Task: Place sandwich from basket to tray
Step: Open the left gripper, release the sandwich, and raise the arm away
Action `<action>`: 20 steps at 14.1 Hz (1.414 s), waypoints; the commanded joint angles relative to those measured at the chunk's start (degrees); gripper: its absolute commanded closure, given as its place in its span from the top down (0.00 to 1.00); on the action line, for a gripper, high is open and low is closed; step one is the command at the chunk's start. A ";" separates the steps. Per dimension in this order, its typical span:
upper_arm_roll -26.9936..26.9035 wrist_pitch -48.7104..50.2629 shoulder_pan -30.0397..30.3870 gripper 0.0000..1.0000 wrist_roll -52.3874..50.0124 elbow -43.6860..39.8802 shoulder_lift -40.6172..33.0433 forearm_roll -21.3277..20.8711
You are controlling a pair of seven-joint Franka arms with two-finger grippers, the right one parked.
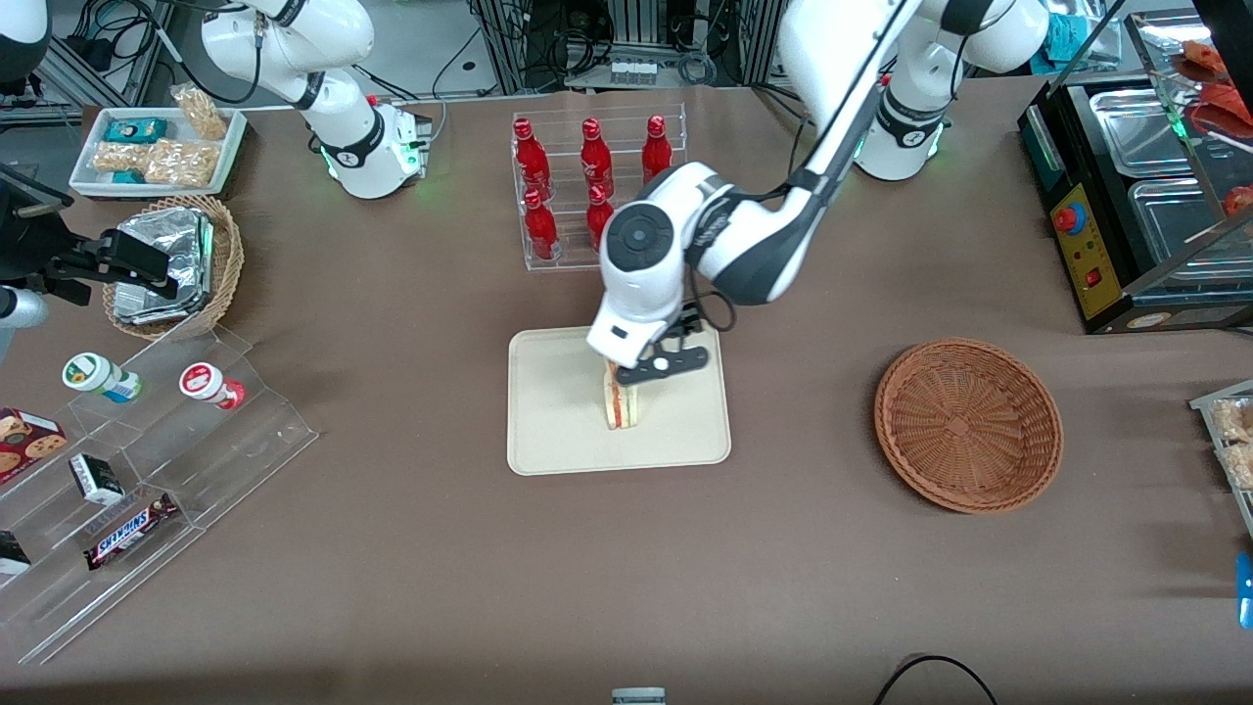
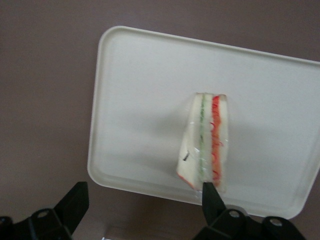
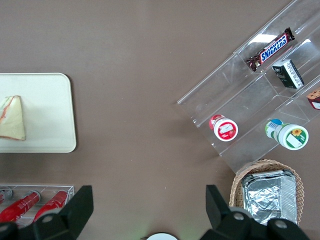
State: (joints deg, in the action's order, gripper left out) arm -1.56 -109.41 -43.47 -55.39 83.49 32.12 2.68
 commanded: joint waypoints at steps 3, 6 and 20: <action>-0.02 0.69 9.88 1.00 13.43 14.48 -12.23 -0.75; -0.02 2.18 17.52 1.00 26.86 20.91 -20.84 -0.75; 16.23 21.70 55.32 1.00 52.22 9.06 -34.05 -5.14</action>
State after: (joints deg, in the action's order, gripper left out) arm 11.62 -88.20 7.48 -4.01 94.66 -2.26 -1.75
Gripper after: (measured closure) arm 0.000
